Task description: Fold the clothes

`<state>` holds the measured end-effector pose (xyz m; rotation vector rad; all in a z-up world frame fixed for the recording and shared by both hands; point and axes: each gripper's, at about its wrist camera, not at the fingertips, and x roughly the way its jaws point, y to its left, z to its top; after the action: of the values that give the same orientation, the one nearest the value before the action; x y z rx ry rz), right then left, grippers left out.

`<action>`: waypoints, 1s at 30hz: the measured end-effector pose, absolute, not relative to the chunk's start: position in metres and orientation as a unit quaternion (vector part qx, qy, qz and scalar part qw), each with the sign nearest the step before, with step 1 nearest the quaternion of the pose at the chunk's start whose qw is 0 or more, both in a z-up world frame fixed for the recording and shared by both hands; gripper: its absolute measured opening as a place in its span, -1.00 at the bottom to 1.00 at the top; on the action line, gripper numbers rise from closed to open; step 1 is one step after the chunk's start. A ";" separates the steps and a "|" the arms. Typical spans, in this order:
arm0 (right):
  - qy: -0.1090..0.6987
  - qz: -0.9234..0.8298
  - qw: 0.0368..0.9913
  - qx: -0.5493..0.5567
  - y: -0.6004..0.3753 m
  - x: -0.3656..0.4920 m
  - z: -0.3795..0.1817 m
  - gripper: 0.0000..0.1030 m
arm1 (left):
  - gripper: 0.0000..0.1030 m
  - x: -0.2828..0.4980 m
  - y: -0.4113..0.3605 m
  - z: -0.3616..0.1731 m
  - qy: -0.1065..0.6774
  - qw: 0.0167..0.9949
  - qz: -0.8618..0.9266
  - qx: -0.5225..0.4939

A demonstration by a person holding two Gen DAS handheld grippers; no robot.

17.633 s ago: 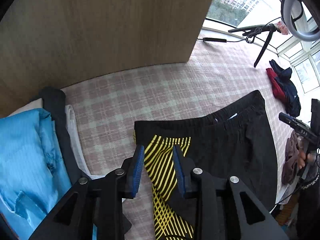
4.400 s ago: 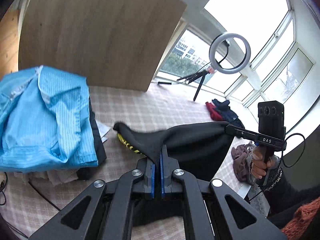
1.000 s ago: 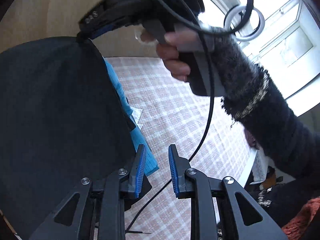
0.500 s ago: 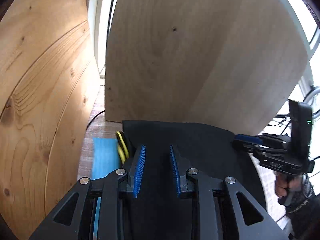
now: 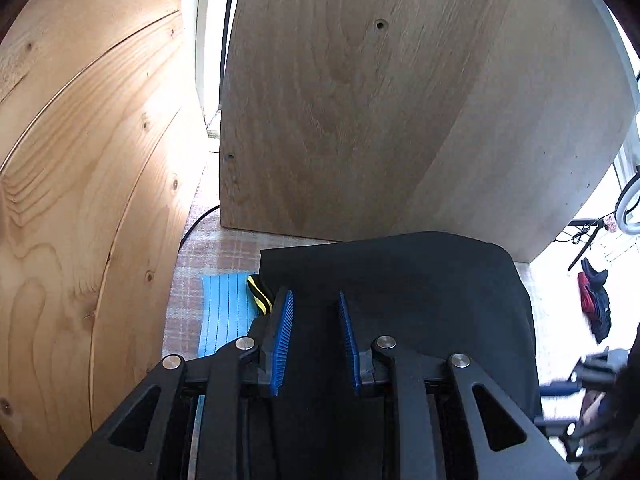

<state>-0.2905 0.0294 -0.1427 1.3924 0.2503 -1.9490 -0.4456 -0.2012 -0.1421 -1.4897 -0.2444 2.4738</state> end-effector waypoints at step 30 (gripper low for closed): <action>0.006 -0.851 0.219 0.478 0.110 -0.139 -0.076 -0.09 | -0.12 -0.106 -0.149 -0.100 -0.094 0.151 0.865 -0.469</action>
<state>-0.1391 0.1095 -0.0762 1.3217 0.0167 -2.3532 -0.1058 -0.1488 -0.1004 -1.3473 -0.2694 2.4846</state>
